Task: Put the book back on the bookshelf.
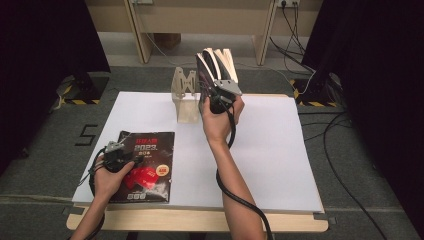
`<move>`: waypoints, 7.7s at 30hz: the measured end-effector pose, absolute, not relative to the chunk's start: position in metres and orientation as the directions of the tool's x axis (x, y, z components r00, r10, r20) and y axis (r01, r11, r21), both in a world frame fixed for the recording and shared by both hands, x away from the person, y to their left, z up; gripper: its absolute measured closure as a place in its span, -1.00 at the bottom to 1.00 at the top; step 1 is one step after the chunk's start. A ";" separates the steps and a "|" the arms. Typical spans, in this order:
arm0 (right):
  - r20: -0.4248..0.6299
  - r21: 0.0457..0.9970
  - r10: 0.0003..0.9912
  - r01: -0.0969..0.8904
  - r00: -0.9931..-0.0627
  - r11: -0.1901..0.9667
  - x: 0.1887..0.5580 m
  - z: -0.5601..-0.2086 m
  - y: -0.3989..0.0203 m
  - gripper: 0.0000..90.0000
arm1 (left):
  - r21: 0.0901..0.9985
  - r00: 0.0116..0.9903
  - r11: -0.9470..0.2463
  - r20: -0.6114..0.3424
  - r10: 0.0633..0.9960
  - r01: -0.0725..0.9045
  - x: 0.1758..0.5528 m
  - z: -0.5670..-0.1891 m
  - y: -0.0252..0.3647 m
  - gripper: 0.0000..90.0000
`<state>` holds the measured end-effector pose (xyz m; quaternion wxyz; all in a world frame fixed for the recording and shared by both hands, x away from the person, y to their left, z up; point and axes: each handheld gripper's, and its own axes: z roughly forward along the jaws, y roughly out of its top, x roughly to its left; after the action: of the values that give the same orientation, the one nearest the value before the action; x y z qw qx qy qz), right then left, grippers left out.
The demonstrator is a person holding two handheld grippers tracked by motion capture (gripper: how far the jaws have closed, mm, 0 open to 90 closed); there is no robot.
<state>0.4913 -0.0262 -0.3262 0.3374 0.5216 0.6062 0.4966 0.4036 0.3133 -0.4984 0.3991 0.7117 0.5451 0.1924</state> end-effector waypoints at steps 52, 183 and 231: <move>0.061 0.966 0.976 0.258 -0.209 -0.005 0.510 -0.327 -0.013 0.85 | 0.778 0.335 -0.090 -0.160 0.929 0.621 0.404 -0.498 0.313 0.00; 0.118 0.930 0.954 0.368 -0.276 -0.009 0.453 -0.354 -0.070 0.51 | 0.791 0.275 -0.065 -0.133 0.952 0.608 0.400 -0.491 0.329 0.69; 0.210 0.784 0.935 0.620 -0.285 0.013 0.426 -0.445 -0.106 0.45 | 0.723 0.211 -0.126 -0.028 0.977 0.679 0.423 -0.494 0.339 1.00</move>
<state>0.4262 -0.1056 -0.4451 0.1897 0.5668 0.6860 0.4148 0.4229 0.3389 -0.4940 0.3142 0.7117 0.5816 0.2374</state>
